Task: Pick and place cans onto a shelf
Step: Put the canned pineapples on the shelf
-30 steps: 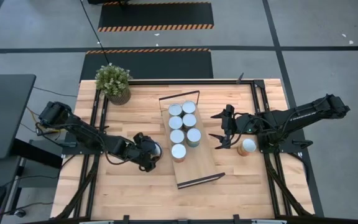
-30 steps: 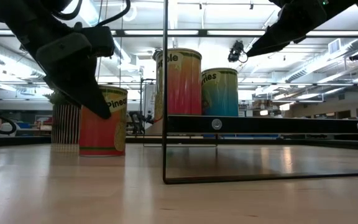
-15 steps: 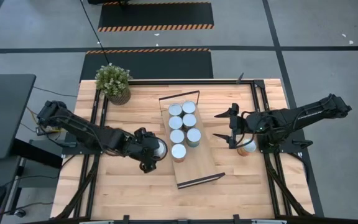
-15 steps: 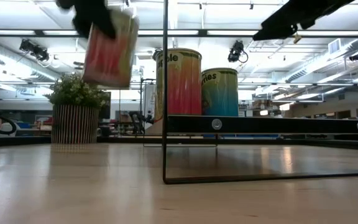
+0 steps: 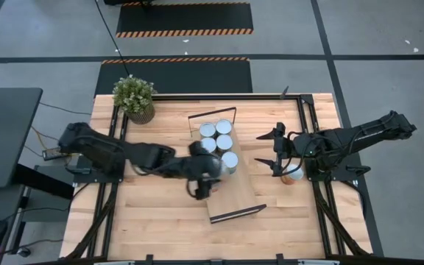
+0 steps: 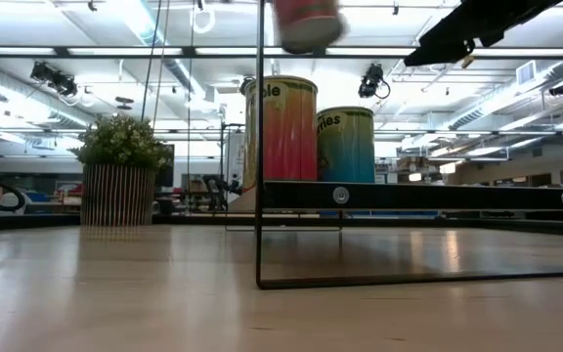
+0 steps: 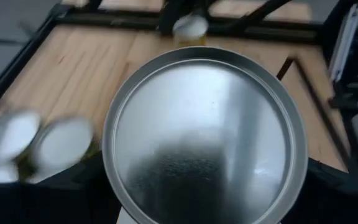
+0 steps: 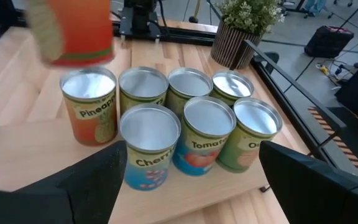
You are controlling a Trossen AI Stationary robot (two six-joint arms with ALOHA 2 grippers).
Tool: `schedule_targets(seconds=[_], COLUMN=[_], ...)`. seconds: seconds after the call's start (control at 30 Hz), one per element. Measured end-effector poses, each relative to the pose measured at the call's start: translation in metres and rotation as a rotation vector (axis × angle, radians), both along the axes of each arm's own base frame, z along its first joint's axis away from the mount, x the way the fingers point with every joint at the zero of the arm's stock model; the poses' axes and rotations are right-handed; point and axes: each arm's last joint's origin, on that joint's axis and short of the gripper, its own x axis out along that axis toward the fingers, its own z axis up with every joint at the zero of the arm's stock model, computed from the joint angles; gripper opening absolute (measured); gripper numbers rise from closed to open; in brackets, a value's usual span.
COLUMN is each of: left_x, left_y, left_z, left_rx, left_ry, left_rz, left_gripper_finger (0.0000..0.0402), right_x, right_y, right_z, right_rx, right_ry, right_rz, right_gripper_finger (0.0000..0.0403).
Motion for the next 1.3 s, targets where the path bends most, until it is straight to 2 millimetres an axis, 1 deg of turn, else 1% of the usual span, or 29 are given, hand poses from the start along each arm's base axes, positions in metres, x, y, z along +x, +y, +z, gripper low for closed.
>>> schedule_targets(seconds=[0.07, 0.13, 0.3, 0.4, 0.53, 0.73, 0.83, 0.9, 1.1, 1.17, 1.3], left_x=[0.019, 0.036, 0.076, 0.094, 0.109, 0.115, 0.115, 0.113, 0.112, 0.112, 0.112], left_y=[0.002, 0.003, 0.002, 0.000, -0.005, -0.009, -0.012, -0.015, -0.015, -0.015, -0.013], left_z=[0.000, -0.003, -0.024, -0.037, -0.056, -0.076, -0.083, -0.084, -0.085, -0.085, -0.082], left_rx=[0.000, 0.009, 0.057, 0.075, 0.053, 0.042, 0.028, 0.030, 0.022, 0.031, 0.111], left_ry=[-0.022, -0.004, 0.088, 0.121, 0.159, 0.216, 0.241, 0.259, 0.270, 0.270, 0.263], left_rz=[-0.035, -0.067, -0.116, -0.149, -0.200, -0.192, -0.202, -0.210, -0.211, -0.204, -0.173], left_gripper_finger=[0.0322, 0.0322, 0.0322, 0.0322, 0.0323, 0.0324, 0.0336, 0.0350, 0.0388, 0.0393, 0.0395], right_x=[0.000, 0.000, -0.002, -0.003, -0.003, -0.003, -0.003, -0.003, -0.003, -0.003, -0.003], right_y=[0.000, 0.000, -0.001, -0.001, -0.001, -0.001, -0.001, -0.001, -0.001, 0.000, 0.000], right_z=[0.000, 0.000, 0.001, 0.001, 0.001, 0.000, 0.000, 0.000, 0.000, 0.000, 0.000], right_rx=[-0.001, -0.001, -0.001, 0.000, -0.002, -0.002, 0.001, 0.003, 0.005, 0.008, 0.009], right_ry=[-0.003, -0.001, 0.000, -0.003, 0.004, 0.006, 0.006, 0.005, 0.005, 0.004, 0.005], right_rz=[-0.002, -0.002, -0.001, -0.001, -0.001, -0.001, -0.002, -0.002, -0.002, 0.003, 0.004], right_gripper_finger=[0.0374, 0.0374, 0.0374, 0.0374, 0.0374, 0.0374, 0.0374, 0.0374, 0.0374, 0.0374, 0.0374])
